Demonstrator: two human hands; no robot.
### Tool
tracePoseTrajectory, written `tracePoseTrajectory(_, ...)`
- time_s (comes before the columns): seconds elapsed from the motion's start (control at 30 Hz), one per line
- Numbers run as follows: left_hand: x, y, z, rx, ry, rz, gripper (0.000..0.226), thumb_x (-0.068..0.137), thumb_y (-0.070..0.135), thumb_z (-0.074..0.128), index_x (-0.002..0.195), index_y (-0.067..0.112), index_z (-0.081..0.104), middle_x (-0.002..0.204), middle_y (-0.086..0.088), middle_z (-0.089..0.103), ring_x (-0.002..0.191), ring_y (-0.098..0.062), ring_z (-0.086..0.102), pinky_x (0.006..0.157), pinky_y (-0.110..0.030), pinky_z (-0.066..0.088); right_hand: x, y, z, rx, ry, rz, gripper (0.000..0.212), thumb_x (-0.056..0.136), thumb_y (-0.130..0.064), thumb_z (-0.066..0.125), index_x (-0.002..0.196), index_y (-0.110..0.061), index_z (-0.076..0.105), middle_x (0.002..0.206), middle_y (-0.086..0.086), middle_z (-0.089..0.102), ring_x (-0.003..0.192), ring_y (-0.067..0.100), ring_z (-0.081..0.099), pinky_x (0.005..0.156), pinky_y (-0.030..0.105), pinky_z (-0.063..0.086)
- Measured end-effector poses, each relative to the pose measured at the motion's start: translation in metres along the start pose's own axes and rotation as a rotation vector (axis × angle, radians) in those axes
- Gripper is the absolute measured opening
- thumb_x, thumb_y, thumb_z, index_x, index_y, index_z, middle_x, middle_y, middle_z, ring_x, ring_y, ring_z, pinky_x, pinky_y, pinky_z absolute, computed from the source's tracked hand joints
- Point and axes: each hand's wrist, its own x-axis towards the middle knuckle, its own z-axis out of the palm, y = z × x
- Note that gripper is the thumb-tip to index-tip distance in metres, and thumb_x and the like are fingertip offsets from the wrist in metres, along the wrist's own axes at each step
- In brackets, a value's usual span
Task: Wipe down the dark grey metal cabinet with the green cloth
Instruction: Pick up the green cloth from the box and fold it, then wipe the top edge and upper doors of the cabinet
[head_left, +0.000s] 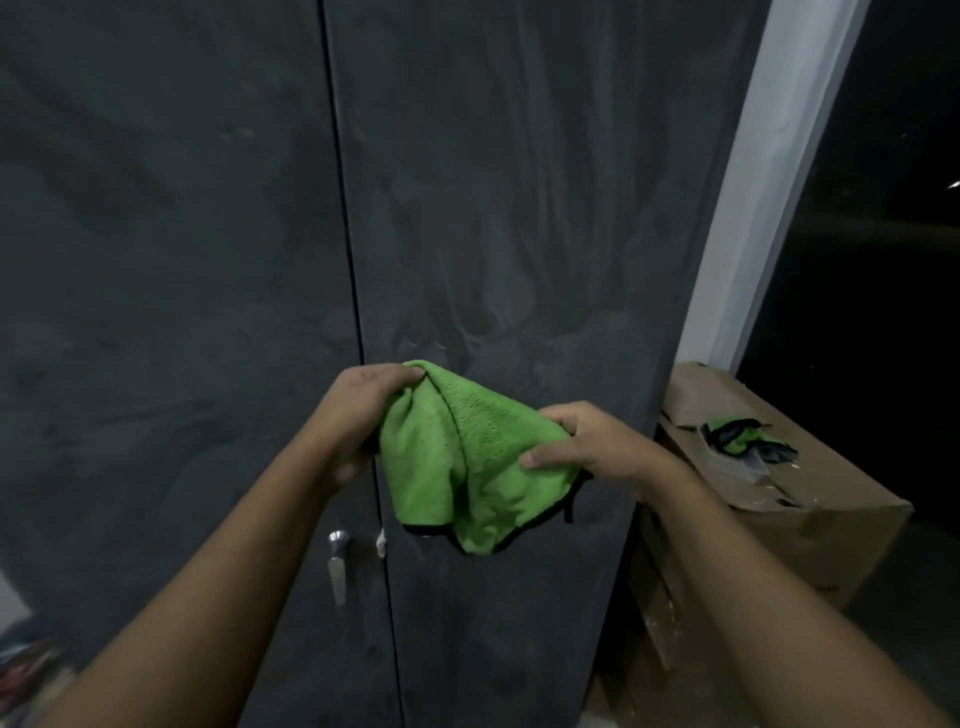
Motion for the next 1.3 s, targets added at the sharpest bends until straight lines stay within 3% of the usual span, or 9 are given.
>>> tracePoseTrajectory(0.2,0.005,0.017,-0.025,0.218,0.07,-0.072,0.021,0.08,0.027,0.078,0.091,0.009,0.076,0.088,-0.013,0.076,0.077,-0.029,0.073,0.064,-0.036,0.057,0.018,-0.021,0.026,-0.012,0.201,-0.009,0.015,0.086,-0.014,0.076,0.101,-0.008,0.074,0.097,0.014,0.077,0.092,0.031,0.074,0.086,0.045,0.058)
tracePoseTrajectory(0.37,0.005,0.012,-0.031,0.563,-0.079,0.034,0.025,0.072,0.031,0.086,0.084,0.01,0.078,0.079,-0.006,0.076,0.072,-0.022,0.072,0.065,-0.033,0.057,0.035,-0.031,0.038,-0.353,0.36,0.066,0.011,0.08,-0.025,0.077,0.078,-0.014,0.072,0.067,0.0,0.069,0.06,0.01,0.063,0.051,0.022,0.044)
tracePoseTrajectory(0.67,0.023,-0.014,-0.008,0.643,0.279,0.179,0.046,0.09,0.038,0.067,0.059,0.004,0.059,0.055,-0.011,0.054,0.053,-0.019,0.05,0.05,-0.028,0.036,0.047,-0.055,0.084,-0.328,0.359,-0.061,0.026,0.079,-0.024,0.079,0.067,-0.008,0.063,0.056,-0.004,0.052,0.049,0.005,0.047,0.052,0.028,0.041)
tracePoseTrajectory(0.73,0.025,-0.011,-0.008,0.537,0.266,0.187,0.043,0.091,0.038,0.066,0.067,0.002,0.067,0.06,-0.015,0.061,0.056,-0.019,0.054,0.054,-0.03,0.041,0.044,-0.055,0.09,-0.358,0.333,-0.078,0.028,0.083,-0.037,0.074,0.067,-0.017,0.062,0.06,-0.009,0.056,0.062,0.002,0.054,0.083,0.04,0.048)
tracePoseTrajectory(0.8,0.025,-0.004,-0.008,0.423,0.203,0.171,0.037,0.091,0.036,0.067,0.075,0.003,0.073,0.071,-0.018,0.07,0.062,-0.019,0.059,0.059,-0.032,0.046,0.044,-0.05,0.091,-0.715,0.475,-0.09,0.028,0.086,-0.055,0.06,0.075,-0.03,0.065,0.082,-0.013,0.067,0.119,0.012,0.055,0.117,0.064,0.005)
tracePoseTrajectory(0.87,0.022,0.005,-0.008,0.314,0.138,0.145,0.03,0.092,0.032,0.067,0.078,0.006,0.076,0.079,-0.018,0.073,0.066,-0.02,0.063,0.064,-0.033,0.049,0.044,-0.041,0.088,-0.899,0.587,-0.182,0.031,0.084,-0.062,0.051,0.095,-0.04,0.07,0.121,-0.015,0.058,0.151,0.031,0.013,0.111,0.068,-0.021)
tracePoseTrajectory(1.0,0.009,0.026,0.005,0.066,-0.015,0.144,0.029,0.098,0.021,0.059,0.094,-0.005,0.073,0.084,-0.018,0.07,0.07,-0.023,0.062,0.062,-0.027,0.047,0.049,-0.031,0.082,-0.365,0.469,-0.508,0.062,0.082,-0.06,0.053,0.126,-0.016,0.055,0.137,-0.019,0.029,0.133,-0.005,0.032,0.113,0.028,0.035)
tracePoseTrajectory(1.07,0.002,0.038,0.015,-0.037,-0.101,0.169,0.03,0.1,0.016,0.051,0.103,-0.007,0.07,0.085,-0.016,0.071,0.071,-0.017,0.066,0.057,-0.022,0.05,0.049,-0.032,0.079,-0.243,0.478,-0.591,0.075,0.078,-0.06,0.064,0.137,-0.017,0.045,0.144,-0.02,0.026,0.131,-0.014,0.031,0.103,0.006,0.032)
tracePoseTrajectory(1.3,-0.016,0.086,0.054,0.206,-0.486,0.395,0.039,0.107,0.028,0.033,0.129,0.014,0.061,0.117,-0.001,0.071,0.106,-0.003,0.065,0.083,-0.011,0.048,0.053,-0.055,0.016,-0.02,0.718,-0.729,0.066,0.075,-0.051,0.075,0.126,-0.067,0.037,0.125,-0.015,0.06,0.111,0.003,0.062,0.084,0.017,0.052)
